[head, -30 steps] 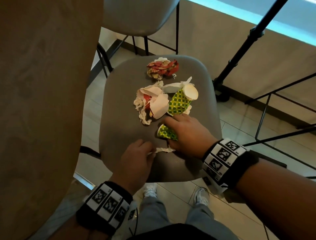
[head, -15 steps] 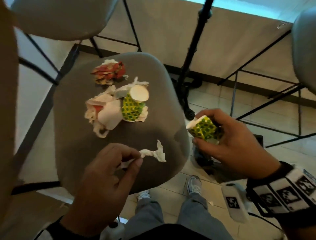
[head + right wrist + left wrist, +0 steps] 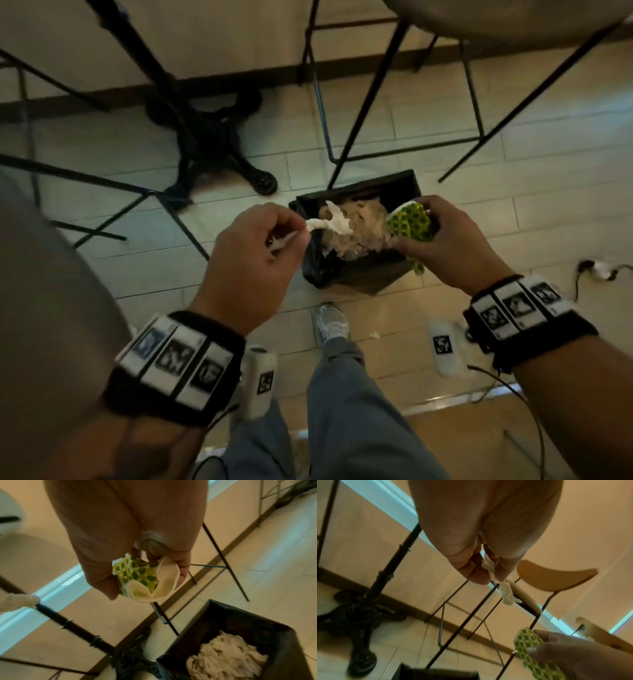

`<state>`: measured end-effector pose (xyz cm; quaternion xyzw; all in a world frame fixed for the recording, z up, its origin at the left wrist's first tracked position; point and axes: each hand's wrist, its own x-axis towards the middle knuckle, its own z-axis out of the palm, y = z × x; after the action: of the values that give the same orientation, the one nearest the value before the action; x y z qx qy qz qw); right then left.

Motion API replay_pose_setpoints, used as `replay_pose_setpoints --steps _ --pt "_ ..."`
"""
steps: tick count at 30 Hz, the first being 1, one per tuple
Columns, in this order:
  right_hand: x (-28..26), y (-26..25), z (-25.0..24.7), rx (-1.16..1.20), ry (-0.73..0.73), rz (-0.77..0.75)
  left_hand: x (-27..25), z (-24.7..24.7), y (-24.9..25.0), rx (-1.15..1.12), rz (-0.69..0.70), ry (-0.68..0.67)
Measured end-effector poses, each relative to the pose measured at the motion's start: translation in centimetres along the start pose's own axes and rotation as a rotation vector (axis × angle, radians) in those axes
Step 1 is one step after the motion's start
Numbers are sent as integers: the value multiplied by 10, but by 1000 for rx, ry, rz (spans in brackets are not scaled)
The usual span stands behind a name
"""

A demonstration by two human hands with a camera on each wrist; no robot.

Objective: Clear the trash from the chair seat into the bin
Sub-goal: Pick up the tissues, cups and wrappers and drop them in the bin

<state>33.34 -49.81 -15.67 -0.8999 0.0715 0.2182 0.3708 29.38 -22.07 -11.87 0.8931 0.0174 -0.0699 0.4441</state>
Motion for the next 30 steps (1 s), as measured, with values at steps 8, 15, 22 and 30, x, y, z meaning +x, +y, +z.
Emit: replay_pose_setpoints --steps 8,15,22,30 --pt "107 146 46 253 -19 439 92 157 -67 110 -318 -236" --pt "136 184 84 957 -16 838 95 214 -109 45 -547 -492" --pt "114 161 92 724 -123 879 51 170 -117 1 -638 -459" --pt "48 29 95 41 -377 361 -34 14 -43 -252 -452 -220"
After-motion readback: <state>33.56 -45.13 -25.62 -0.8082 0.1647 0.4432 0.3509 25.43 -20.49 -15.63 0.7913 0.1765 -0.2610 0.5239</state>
